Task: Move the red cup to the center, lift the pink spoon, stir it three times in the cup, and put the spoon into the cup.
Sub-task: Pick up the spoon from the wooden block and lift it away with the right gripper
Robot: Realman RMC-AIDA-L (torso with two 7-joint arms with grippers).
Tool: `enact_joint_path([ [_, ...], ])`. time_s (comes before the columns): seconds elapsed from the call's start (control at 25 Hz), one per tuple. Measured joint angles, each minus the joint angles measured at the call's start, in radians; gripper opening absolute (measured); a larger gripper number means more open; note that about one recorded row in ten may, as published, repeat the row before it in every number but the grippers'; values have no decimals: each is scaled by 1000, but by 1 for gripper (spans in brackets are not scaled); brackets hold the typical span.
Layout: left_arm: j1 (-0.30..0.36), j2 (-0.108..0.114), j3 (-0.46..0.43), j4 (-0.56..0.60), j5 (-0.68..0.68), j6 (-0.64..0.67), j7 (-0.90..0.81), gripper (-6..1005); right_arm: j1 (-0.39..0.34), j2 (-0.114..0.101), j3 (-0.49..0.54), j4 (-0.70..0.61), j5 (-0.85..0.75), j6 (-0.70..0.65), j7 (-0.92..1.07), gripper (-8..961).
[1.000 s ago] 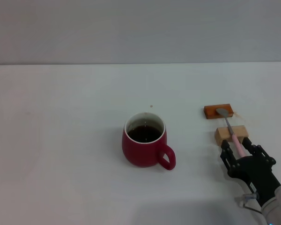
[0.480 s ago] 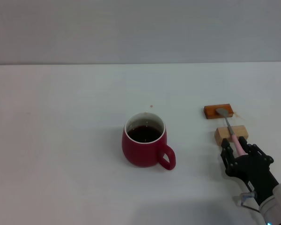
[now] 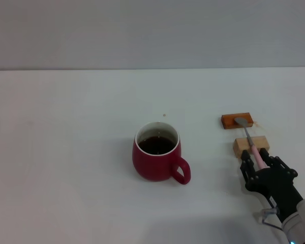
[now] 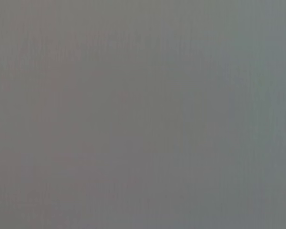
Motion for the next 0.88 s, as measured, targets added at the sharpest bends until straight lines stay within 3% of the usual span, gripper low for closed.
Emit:
enact_joint_path([
  [0.88, 2, 0, 0, 0, 0, 0, 0, 843, 0, 0, 24, 1, 1, 25, 0, 340],
])
